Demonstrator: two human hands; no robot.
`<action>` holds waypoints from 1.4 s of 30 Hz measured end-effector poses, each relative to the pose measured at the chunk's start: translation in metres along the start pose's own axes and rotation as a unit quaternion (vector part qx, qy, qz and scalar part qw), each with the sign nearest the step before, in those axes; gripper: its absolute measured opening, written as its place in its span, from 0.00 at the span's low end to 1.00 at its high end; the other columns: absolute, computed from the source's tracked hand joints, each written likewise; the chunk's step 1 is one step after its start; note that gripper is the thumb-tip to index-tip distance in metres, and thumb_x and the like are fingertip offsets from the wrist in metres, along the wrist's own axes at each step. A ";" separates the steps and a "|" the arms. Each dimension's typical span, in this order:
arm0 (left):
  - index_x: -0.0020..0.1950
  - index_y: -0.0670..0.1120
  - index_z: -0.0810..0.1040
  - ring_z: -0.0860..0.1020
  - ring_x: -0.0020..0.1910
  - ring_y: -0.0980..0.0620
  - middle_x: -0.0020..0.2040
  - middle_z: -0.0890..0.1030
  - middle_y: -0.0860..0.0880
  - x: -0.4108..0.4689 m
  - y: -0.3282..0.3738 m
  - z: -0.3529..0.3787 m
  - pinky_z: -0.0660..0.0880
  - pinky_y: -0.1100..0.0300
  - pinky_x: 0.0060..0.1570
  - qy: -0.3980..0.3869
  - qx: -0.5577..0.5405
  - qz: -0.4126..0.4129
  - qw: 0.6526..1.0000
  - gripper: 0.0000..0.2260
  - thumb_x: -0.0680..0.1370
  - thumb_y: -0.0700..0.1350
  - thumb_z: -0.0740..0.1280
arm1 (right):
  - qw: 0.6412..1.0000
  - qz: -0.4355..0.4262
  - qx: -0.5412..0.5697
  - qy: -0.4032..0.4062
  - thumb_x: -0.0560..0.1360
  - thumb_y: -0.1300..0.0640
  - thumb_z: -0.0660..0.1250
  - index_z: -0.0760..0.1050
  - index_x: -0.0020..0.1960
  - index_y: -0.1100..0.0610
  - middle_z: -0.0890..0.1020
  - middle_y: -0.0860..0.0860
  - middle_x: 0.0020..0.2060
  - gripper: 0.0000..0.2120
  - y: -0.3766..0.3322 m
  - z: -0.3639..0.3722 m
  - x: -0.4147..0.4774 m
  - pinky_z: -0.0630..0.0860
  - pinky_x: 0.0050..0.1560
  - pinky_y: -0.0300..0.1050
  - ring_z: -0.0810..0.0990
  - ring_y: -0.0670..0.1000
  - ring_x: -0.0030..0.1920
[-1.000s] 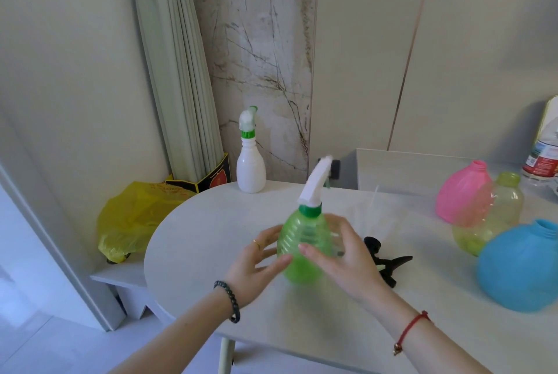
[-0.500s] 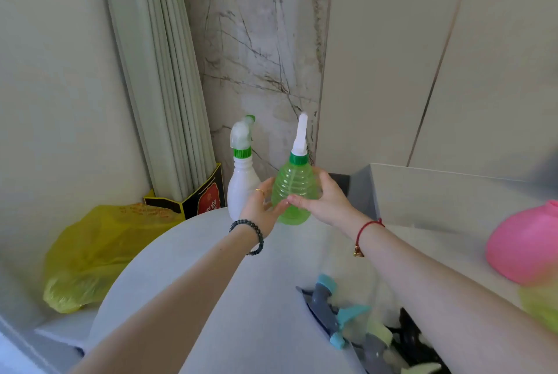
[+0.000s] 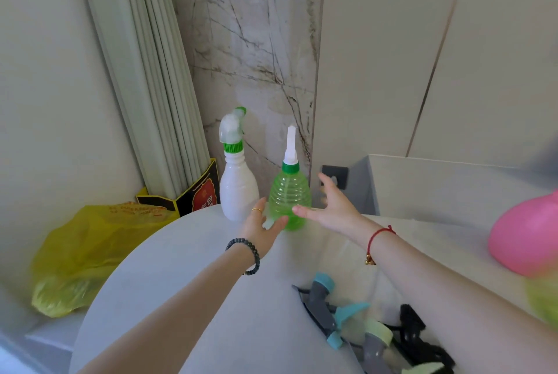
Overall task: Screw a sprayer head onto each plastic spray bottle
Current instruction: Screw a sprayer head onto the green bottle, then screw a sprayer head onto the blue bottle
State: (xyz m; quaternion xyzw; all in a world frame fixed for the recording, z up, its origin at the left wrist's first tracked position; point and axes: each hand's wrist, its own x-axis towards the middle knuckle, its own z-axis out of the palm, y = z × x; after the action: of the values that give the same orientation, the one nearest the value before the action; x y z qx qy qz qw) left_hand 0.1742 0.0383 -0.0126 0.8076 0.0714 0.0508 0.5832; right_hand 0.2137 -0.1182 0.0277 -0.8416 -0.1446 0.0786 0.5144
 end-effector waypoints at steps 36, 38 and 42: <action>0.67 0.57 0.62 0.70 0.63 0.54 0.66 0.68 0.56 -0.194 0.139 0.178 0.70 0.58 0.58 -0.191 -0.047 0.172 0.965 0.32 0.67 0.55 0.71 | 0.956 -0.106 0.039 0.269 0.55 0.43 0.78 0.61 0.54 0.28 0.71 0.34 0.56 0.36 0.041 -0.158 -0.284 0.76 0.41 0.34 0.73 0.36 0.53; 0.66 0.59 0.61 0.72 0.59 0.61 0.61 0.71 0.59 -0.191 0.145 0.146 0.74 0.62 0.55 -0.175 -0.034 0.194 0.965 0.35 0.63 0.56 0.72 | 0.961 -0.138 0.041 0.235 0.56 0.45 0.78 0.61 0.56 0.30 0.71 0.35 0.57 0.36 0.017 -0.137 -0.270 0.76 0.41 0.33 0.73 0.34 0.52; 0.62 0.60 0.61 0.74 0.47 0.71 0.53 0.74 0.61 -0.182 0.132 0.083 0.74 0.75 0.41 -0.125 -0.006 0.198 0.972 0.33 0.63 0.52 0.75 | 0.973 -0.158 0.033 0.167 0.58 0.48 0.77 0.61 0.62 0.40 0.72 0.44 0.60 0.39 -0.013 -0.085 -0.243 0.76 0.51 0.41 0.73 0.41 0.57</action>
State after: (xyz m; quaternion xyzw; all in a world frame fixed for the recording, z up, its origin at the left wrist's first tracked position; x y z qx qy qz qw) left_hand 0.0164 -0.1117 0.0874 0.8020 -0.1637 0.0648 0.5708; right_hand 0.0057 -0.2632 0.0741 -0.7919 -0.1850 -0.1402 0.5648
